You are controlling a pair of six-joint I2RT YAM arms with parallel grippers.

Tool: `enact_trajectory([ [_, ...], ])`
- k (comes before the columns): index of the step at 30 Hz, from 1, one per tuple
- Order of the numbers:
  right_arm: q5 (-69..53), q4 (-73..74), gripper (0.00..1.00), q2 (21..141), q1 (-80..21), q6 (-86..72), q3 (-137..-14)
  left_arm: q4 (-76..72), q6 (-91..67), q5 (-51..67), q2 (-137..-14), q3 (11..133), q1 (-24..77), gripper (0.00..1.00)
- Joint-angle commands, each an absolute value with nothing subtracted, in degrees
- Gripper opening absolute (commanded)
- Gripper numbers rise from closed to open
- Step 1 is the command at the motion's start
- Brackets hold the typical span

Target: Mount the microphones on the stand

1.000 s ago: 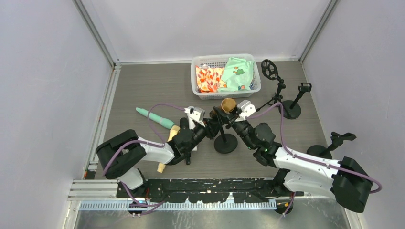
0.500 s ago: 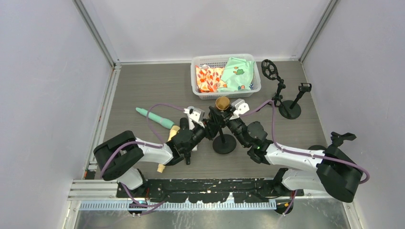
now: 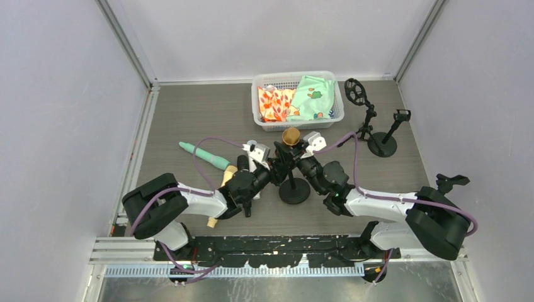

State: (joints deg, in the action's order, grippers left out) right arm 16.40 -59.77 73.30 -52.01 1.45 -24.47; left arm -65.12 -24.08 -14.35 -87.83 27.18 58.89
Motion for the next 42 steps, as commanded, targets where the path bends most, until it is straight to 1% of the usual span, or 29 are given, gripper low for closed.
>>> enact_trajectory([
  [1, 16.52, -34.45, 0.01, 80.07, -52.18, -2.11, -18.29, -72.64, -19.33, -9.75, -83.58, 27.94, 60.62, 0.00],
  [9, 17.65, -37.82, 0.01, 80.89, -52.21, -3.22, -16.92, -72.10, -19.31, -9.90, -83.50, 28.04, 60.56, 0.00],
  [13, 19.06, -38.93, 0.02, 78.12, -52.16, -3.65, -16.74, -71.80, -19.25, -10.02, -83.50, 27.82, 60.54, 0.00],
  [18, 20.87, -38.49, 0.24, 69.86, -52.18, -3.70, -17.59, -71.31, -18.95, -10.36, -83.42, 27.54, 60.46, 0.00],
  [19, 21.12, -38.22, 0.31, 68.01, -52.19, -3.67, -17.84, -71.10, -18.84, -10.45, -83.41, 27.54, 60.43, 0.00],
  [22, 20.60, -37.18, 0.45, 62.56, -52.20, -3.60, -18.82, -70.06, -18.36, -10.25, -83.42, 27.83, 60.47, 0.00],
  [28, 15.92, -32.20, 0.63, 51.35, -52.20, -3.55, -20.72, -68.33, -16.86, -9.99, -83.67, 28.47, 60.44, 0.00],
  [31, 13.63, -29.23, 0.70, 45.44, -52.14, -3.59, -20.38, -68.20, -16.44, -10.41, -84.07, 28.44, 60.46, 0.00],
  [34, 11.32, -26.48, 0.73, 39.31, -52.21, -3.81, -19.93, -68.28, -15.93, -10.59, -84.54, 28.45, 60.42, 0.00],
  [37, 9.66, -22.93, 0.73, 33.80, -52.20, -4.42, -19.39, -68.63, -15.20, -11.18, -84.78, 28.64, 60.42, 0.00],
  [42, 11.72, -18.15, 0.73, 26.83, -52.19, -4.52, -18.61, -67.82, -12.63, -11.78, -83.42, 30.05, 60.37, 0.00],
])
